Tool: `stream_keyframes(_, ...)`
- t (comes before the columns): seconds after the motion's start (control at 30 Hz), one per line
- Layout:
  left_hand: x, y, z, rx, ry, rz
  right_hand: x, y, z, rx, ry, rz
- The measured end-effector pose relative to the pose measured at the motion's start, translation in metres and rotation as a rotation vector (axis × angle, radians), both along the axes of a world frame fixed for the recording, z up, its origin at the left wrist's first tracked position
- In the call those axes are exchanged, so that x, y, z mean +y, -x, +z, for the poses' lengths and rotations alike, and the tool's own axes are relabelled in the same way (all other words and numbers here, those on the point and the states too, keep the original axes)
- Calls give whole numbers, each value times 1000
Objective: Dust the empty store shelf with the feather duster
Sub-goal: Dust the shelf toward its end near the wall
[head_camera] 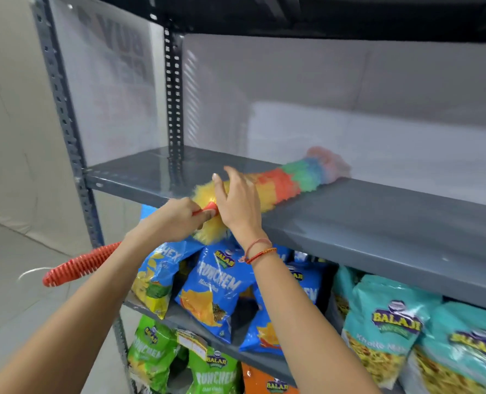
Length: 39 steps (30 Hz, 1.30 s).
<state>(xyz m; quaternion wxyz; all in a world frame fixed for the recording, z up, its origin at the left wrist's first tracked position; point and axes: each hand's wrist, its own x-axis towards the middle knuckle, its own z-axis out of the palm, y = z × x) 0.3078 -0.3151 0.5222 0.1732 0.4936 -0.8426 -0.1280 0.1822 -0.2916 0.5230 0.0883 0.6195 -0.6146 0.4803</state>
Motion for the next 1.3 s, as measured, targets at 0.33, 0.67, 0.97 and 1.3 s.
stream_keyframes(0.33,32,88,4,36,70,-311,65,100,9,-23,-26,-312)
stream_keyframes(0.67,83,188,4,64,85,-674,157,186,9,-121,-75,-706)
stream_keyframes(0.97,125,228,3,-33,42,-1009,233,201,0,-62,-132,-1058)
stream_keyframes(1.3,143,234,-31,-98,-140,-1158,292,181,-35,-165,-141,-1025)
